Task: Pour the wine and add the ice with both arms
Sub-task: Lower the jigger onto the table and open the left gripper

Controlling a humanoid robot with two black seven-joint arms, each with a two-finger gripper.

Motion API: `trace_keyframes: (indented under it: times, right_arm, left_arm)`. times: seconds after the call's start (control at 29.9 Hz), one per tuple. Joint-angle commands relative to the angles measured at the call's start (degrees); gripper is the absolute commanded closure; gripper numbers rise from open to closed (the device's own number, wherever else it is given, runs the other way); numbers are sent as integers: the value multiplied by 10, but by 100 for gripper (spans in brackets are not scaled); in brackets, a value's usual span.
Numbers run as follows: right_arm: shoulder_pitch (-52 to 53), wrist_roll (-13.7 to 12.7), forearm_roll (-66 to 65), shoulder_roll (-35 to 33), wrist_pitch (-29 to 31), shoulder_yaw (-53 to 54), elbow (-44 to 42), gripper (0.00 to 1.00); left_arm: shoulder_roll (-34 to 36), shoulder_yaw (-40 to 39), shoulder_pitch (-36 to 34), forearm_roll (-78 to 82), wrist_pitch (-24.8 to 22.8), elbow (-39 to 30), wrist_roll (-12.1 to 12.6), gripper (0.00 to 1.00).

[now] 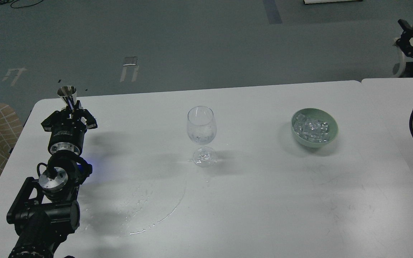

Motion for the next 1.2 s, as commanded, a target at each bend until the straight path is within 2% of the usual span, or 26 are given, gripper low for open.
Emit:
trace_keyframes:
  times: [0.0,0.3,0.5,0.67,1.17]
  right_arm:
    - [-3,-1,0,-1,0,0,1,7]
    - [-5,0,-1,3,0,-1,0,7]
    - [-8,0,-1,3,0,-2,-2,7]
    - [-12,0,0,3,0,-1,-2,7]
    - [-14,0,0,3,0,-1,1,7]
  left_arm:
    - [-20,1,0,0,0,6,-5,93]
    - [-27,9,-3,6,-1,26,-6,92]
    - [-24,37,-14,4,-7,70,-21,89]
    - [-28,37,-14,7,-8,71,-30,81]
    - [-26,38,-15,8,-1,70,-32,67]
